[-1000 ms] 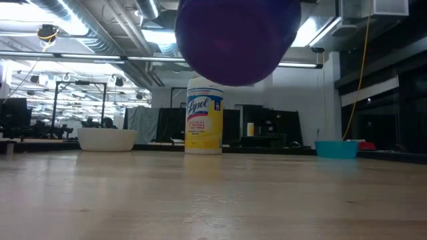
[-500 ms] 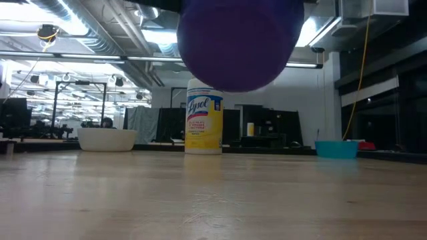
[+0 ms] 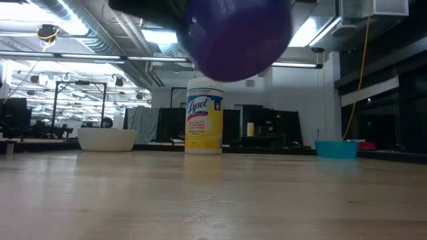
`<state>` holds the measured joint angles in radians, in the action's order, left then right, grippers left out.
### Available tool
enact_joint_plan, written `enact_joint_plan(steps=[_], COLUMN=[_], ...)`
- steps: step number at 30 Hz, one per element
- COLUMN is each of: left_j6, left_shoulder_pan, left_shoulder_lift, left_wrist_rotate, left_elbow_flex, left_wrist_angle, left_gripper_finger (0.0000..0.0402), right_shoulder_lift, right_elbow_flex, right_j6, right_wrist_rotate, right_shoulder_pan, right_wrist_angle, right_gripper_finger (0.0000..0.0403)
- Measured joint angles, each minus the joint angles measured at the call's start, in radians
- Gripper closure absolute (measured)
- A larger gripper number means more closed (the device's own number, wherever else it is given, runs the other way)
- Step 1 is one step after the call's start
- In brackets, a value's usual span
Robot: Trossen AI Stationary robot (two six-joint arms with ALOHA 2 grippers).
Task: Nest bowls inside each other
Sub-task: Stack the deep blue bowl on the red bowl
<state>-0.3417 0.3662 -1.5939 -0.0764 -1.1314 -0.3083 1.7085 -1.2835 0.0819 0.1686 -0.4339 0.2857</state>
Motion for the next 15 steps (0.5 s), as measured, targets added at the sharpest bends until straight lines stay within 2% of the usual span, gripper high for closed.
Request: enact_joint_plan(steps=[5, 10, 15], left_j6=[0.028, 0.097, 0.139], left_shoulder_pan=[-0.002, -0.044, -0.100], left_shoulder_lift=[0.004, 0.011, 0.025], left_wrist_rotate=[-0.127, -0.318, -0.330], left_elbow_flex=[0.010, 0.018, 0.017], left_wrist_angle=[-0.076, -0.262, -0.421], left_gripper_finger=[0.0399, 0.0400, 0.0400], right_shoulder_lift=[-0.006, -0.015, -0.039], right_elbow_flex=[0.001, -0.001, -0.001], right_j6=[-0.021, -0.058, -0.068], right_wrist_rotate=[-0.008, 0.082, 0.070], right_shoulder_pan=[0.021, 0.028, 0.030], right_wrist_angle=[-0.015, -0.033, -0.036], right_gripper_finger=[0.0263, 0.0200, 0.0170])
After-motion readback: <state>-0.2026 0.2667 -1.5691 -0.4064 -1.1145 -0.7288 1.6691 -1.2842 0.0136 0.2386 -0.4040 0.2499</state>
